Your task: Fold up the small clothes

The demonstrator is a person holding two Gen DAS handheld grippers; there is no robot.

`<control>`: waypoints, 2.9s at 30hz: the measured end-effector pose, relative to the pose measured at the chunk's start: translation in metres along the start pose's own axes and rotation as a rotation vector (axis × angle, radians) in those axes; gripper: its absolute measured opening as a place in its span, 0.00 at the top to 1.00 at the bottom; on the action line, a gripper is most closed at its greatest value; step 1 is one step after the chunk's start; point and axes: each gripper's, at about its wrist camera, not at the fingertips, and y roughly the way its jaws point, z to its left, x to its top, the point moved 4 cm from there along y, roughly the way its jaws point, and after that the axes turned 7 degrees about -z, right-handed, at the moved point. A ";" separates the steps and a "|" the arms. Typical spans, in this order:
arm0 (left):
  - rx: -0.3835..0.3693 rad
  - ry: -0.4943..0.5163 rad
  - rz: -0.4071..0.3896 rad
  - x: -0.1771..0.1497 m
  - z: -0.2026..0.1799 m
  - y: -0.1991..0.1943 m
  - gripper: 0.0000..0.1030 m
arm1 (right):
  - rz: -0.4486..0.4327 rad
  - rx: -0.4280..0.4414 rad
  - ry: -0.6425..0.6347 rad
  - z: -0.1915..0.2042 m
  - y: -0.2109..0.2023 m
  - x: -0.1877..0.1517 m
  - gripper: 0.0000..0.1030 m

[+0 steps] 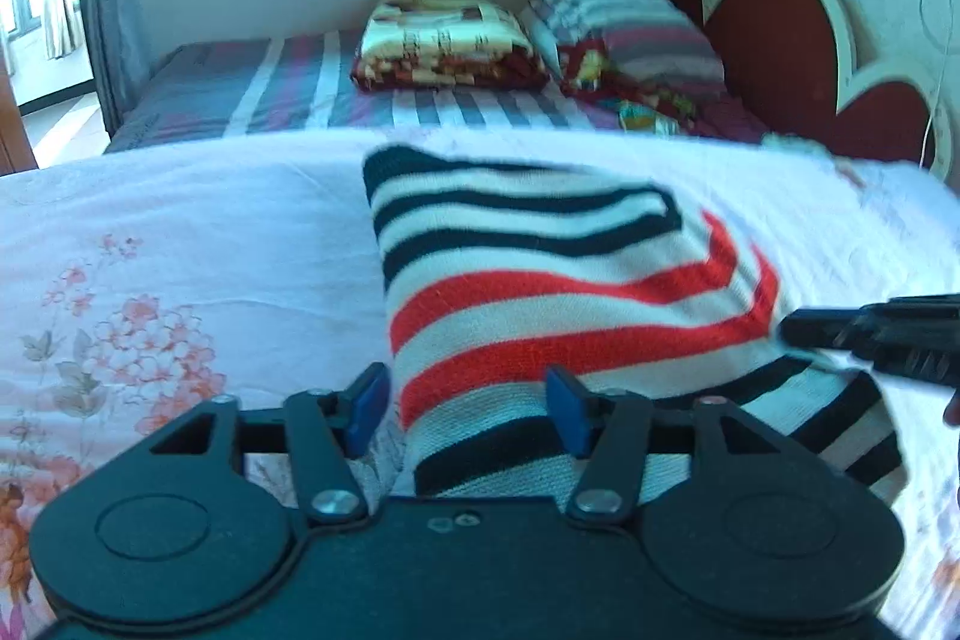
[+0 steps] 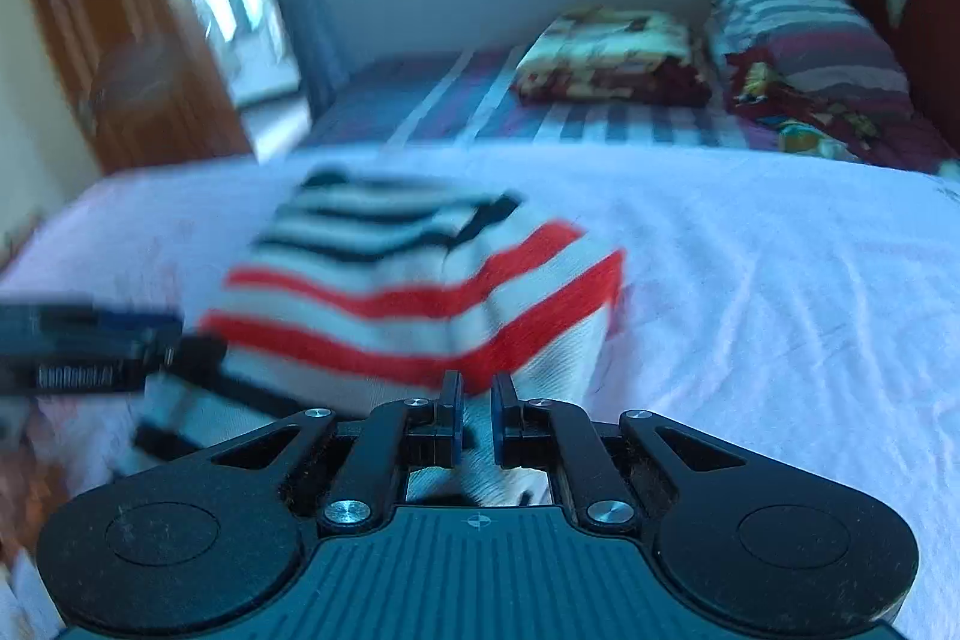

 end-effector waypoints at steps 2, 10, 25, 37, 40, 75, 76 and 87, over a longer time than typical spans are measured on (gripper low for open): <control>-0.040 -0.039 -0.003 -0.005 0.008 -0.009 0.36 | -0.030 0.038 0.134 -0.024 -0.013 0.003 0.15; -0.295 -0.421 0.085 -0.034 0.047 -0.001 0.34 | 0.131 0.249 0.506 -0.077 -0.007 -0.021 0.27; -0.386 -0.523 0.164 -0.047 0.052 0.037 0.33 | 0.207 0.371 0.592 -0.080 0.029 -0.032 0.30; -0.241 -0.351 0.146 -0.032 0.017 0.043 0.33 | 0.190 0.250 0.267 -0.044 0.035 -0.030 0.59; -0.228 -0.304 0.120 -0.023 0.010 0.037 0.48 | 0.161 0.209 0.176 -0.026 0.029 -0.032 0.65; -0.283 -0.245 -0.016 -0.041 0.183 -0.104 0.53 | 0.064 0.218 -0.057 0.297 0.051 -0.063 0.68; -0.275 -0.249 -0.014 -0.044 0.192 -0.107 0.53 | 0.071 0.226 -0.054 0.306 0.057 -0.067 0.68; -0.242 -0.385 0.030 -0.095 0.278 -0.102 0.49 | 0.168 0.250 0.037 0.322 0.112 -0.122 0.68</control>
